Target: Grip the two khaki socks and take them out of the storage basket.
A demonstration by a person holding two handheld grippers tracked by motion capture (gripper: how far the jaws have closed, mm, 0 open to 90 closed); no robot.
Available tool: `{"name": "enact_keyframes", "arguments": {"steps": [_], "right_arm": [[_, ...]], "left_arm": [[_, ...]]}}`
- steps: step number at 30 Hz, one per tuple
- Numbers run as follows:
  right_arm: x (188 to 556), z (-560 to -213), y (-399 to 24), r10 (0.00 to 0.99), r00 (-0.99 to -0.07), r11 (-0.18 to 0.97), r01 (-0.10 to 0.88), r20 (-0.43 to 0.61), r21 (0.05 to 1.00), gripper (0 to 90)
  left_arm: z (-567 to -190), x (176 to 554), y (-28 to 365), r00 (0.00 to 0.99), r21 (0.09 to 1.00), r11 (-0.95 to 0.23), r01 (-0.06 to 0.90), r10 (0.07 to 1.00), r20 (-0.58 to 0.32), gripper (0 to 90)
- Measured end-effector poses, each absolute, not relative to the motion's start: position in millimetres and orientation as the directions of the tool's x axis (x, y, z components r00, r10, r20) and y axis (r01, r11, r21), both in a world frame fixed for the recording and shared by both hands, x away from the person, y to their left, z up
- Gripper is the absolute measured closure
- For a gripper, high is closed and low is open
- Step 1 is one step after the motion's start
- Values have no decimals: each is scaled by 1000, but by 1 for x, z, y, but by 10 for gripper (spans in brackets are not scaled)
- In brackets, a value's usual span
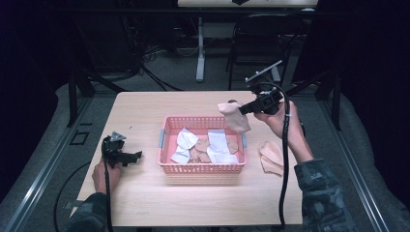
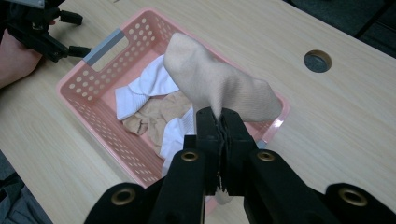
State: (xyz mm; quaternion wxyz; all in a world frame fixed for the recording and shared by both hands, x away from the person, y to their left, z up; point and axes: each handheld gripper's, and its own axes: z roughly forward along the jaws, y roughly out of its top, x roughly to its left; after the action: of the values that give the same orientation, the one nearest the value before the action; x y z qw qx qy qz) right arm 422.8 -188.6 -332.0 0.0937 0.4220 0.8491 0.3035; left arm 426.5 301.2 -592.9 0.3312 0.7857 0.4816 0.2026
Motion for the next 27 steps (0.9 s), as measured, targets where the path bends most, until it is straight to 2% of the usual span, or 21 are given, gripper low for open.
{"name": "enact_keyframes", "arguments": {"steps": [27], "right_arm": [[403, -327, -275, 860, -507, 363, 686, 57, 631, 878]], "left_arm": [[-592, 426, 301, 457, 712, -319, 625, 890, -2, 0]]}}
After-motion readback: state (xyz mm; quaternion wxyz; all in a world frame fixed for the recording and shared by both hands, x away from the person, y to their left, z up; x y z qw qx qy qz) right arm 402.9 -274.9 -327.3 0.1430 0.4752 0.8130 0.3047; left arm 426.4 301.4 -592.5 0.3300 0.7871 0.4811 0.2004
